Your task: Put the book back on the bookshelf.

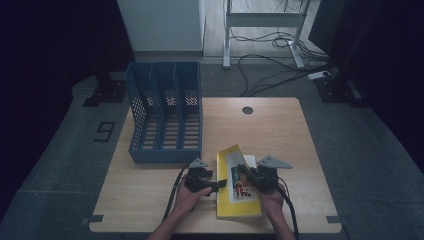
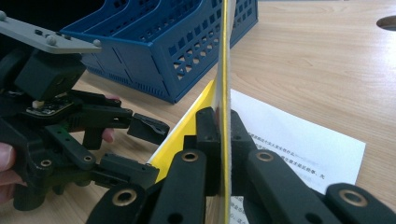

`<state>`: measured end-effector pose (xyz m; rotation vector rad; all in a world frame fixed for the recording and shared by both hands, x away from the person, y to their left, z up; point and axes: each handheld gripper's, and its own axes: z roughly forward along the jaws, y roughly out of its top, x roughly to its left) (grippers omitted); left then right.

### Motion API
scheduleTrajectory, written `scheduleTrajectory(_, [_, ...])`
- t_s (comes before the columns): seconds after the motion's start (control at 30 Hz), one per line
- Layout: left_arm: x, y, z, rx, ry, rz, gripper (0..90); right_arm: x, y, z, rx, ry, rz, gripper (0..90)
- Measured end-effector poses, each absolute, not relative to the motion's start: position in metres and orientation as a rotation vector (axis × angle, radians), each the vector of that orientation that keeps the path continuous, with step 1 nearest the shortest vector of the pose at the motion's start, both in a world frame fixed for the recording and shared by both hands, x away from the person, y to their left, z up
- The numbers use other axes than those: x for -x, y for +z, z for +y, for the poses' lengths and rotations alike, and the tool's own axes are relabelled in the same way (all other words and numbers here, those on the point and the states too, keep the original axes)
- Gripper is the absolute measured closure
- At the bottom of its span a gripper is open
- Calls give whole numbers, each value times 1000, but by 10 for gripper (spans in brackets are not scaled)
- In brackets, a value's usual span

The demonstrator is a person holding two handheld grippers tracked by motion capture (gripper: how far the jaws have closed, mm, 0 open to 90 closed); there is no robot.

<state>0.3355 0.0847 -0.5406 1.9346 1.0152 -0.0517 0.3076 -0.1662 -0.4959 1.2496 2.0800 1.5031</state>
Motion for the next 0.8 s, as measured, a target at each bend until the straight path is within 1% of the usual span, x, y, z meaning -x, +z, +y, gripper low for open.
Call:
scheduleTrajectory(0.2, [-339, -539, 85, -1902, -87, 1022, 216, -304, -490, -166, -1232, 1492, 2070, 872])
scheduleTrajectory(0.4, [-342, -532, 81, -1896, -93, 1004, 215, -300, -485, -164, -1194, 1484, 2066, 871])
scheduleTrajectory(0.6, [-345, -536, 80, -1898, -108, 1024, 214, -298, -482, -163, -1181, 1488, 2065, 871])
scheduleTrajectory(0.8, [-347, -536, 77, -1859, -161, 1028, 227, -296, -480, -162, -1168, 1486, 2068, 871])
